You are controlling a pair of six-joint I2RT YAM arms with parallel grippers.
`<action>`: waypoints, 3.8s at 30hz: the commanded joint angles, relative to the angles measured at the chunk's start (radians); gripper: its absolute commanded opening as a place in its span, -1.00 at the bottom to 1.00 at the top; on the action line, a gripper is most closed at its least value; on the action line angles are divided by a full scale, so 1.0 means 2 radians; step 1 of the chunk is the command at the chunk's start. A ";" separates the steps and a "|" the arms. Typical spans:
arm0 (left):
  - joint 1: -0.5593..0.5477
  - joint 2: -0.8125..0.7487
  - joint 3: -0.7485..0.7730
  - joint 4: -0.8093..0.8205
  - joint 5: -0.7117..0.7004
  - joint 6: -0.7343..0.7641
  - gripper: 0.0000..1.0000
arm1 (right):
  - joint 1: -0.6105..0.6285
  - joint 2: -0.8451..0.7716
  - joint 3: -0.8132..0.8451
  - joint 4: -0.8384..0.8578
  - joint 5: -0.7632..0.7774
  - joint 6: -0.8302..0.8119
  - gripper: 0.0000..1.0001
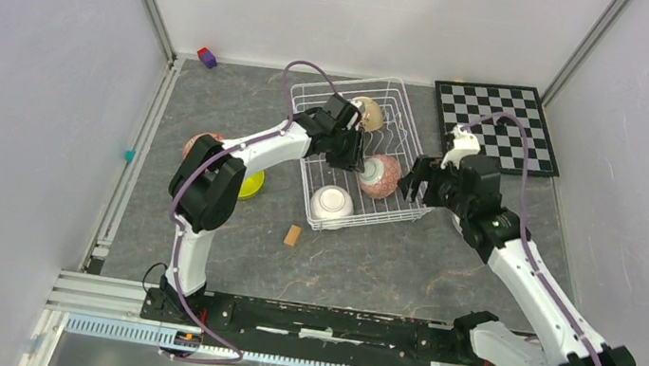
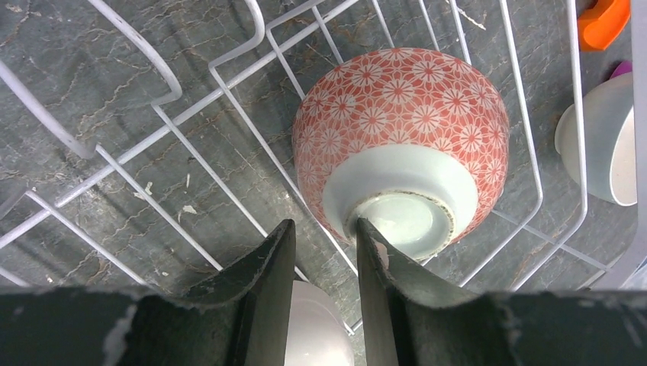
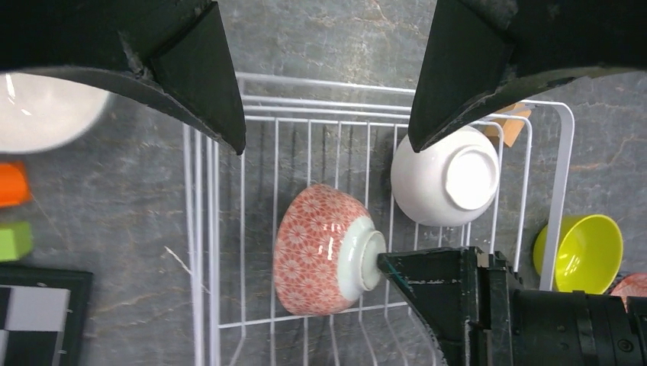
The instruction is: Unload the bowls from the dish rack
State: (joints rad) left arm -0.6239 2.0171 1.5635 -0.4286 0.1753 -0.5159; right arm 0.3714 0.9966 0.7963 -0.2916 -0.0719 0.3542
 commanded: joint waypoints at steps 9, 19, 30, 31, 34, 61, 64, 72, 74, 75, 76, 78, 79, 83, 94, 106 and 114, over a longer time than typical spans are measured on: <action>0.001 -0.012 -0.025 -0.015 -0.032 -0.001 -0.17 | 0.001 0.139 0.055 0.099 -0.106 -0.013 0.69; 0.004 -0.022 -0.038 -0.025 -0.058 0.002 -0.16 | 0.001 0.223 0.084 0.125 -0.105 -0.021 0.78; 0.006 -0.025 -0.046 -0.021 -0.055 0.007 -0.17 | 0.001 0.262 0.061 0.221 -0.172 -0.012 0.69; 0.006 -0.025 -0.046 -0.020 -0.055 0.008 -0.16 | 0.001 0.269 0.064 0.227 -0.186 -0.014 0.63; 0.006 -0.025 -0.045 -0.020 -0.054 0.009 -0.16 | 0.001 0.293 0.080 0.227 -0.220 -0.021 0.46; 0.006 -0.195 -0.140 0.030 -0.098 -0.022 0.21 | 0.004 0.312 0.090 0.296 -0.340 0.006 -1.00; 0.006 -0.230 -0.151 0.026 -0.112 -0.032 0.39 | 0.022 0.281 0.097 0.248 -0.317 -0.045 -1.00; 0.007 -0.332 -0.169 0.013 -0.117 -0.054 0.99 | 0.092 0.162 0.066 0.150 -0.172 -0.196 -1.00; 0.007 -0.351 -0.166 0.004 -0.106 -0.054 1.00 | 0.113 0.127 0.055 0.136 -0.148 -0.224 -1.00; 0.007 -0.360 -0.164 0.000 -0.103 -0.054 1.00 | 0.122 0.113 0.049 0.127 -0.141 -0.236 -1.00; 0.007 -0.367 -0.164 -0.003 -0.100 -0.055 1.00 | 0.130 0.099 0.044 0.121 -0.139 -0.246 -1.00; 0.007 -0.382 -0.163 -0.005 -0.090 -0.051 1.00 | 0.142 0.078 0.031 0.109 -0.144 -0.260 -1.00; 0.007 -0.387 -0.164 -0.002 -0.065 -0.047 1.00 | 0.145 0.069 0.023 0.106 -0.156 -0.265 -1.00; 0.007 -0.380 -0.149 -0.004 0.036 -0.023 0.96 | 0.164 0.050 0.013 0.067 -0.198 -0.312 -1.00; 0.008 -0.324 -0.096 -0.078 0.142 0.000 0.81 | 0.250 0.055 0.065 -0.064 -0.145 -0.417 -1.00; -0.017 -0.279 -0.074 -0.147 0.094 0.028 0.46 | 0.341 0.095 0.122 -0.082 0.015 -0.426 -1.00; -0.046 -0.271 -0.071 -0.164 0.000 0.050 0.09 | 0.369 0.128 0.150 -0.090 0.091 -0.417 -1.00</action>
State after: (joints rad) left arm -0.6891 1.4677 1.3830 -0.7315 0.2893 -0.4938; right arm 1.0935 1.2449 1.0348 -0.5098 -0.0090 -0.4767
